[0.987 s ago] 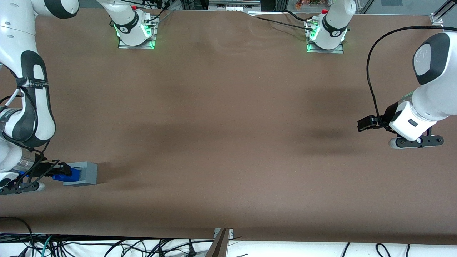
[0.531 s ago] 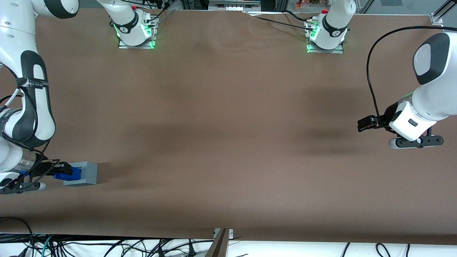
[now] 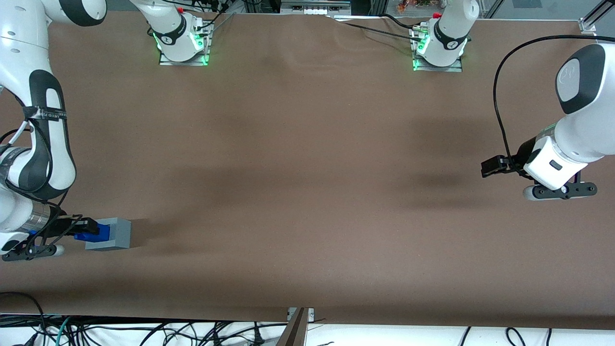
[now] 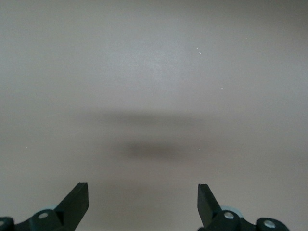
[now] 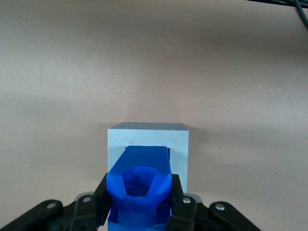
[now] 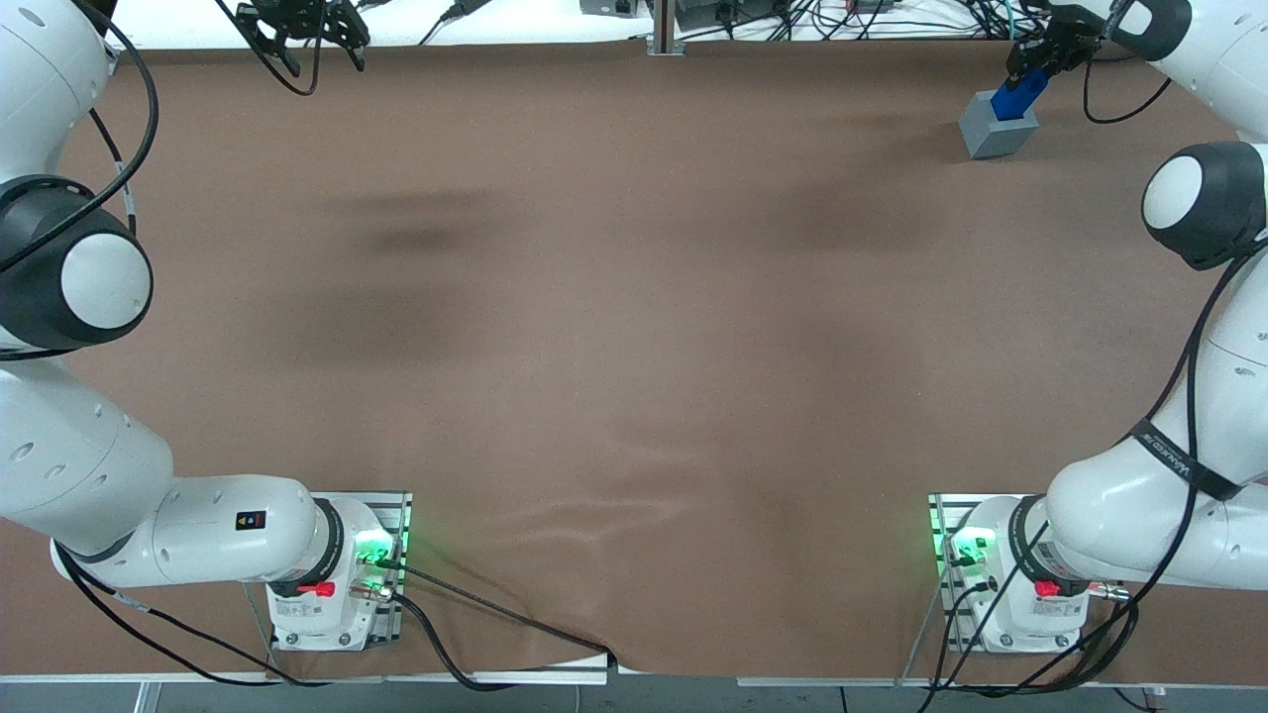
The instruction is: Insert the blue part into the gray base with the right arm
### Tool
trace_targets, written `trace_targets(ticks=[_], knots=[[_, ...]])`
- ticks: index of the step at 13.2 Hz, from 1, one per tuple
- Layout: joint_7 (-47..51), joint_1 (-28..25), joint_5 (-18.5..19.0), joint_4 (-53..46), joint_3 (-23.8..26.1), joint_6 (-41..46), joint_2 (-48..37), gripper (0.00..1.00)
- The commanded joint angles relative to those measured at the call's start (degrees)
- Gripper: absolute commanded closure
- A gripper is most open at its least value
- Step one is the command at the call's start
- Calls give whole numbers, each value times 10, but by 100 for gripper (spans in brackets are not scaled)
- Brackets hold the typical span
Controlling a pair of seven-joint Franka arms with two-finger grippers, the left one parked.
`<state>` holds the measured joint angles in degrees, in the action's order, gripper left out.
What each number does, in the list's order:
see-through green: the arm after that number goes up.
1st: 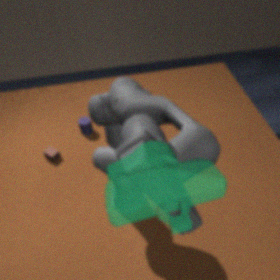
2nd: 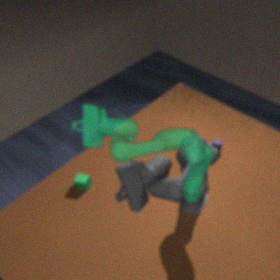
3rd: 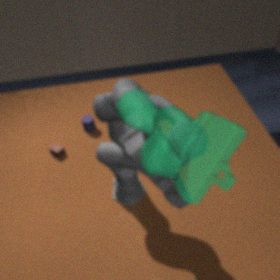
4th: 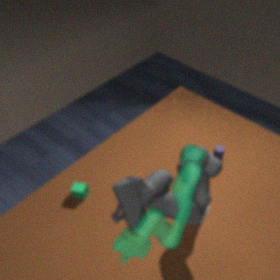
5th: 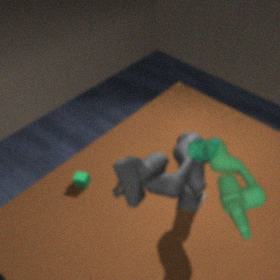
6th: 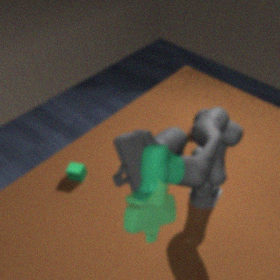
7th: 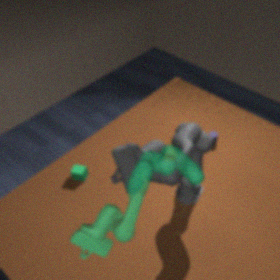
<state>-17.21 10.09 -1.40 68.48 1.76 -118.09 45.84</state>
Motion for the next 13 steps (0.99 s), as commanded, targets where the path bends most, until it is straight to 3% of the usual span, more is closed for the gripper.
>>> trace_targets(ticks=[1,13], knots=[[-17,3,5,-12,2,3,14,69],[-1,5,-1,-7,2,22,13,69]])
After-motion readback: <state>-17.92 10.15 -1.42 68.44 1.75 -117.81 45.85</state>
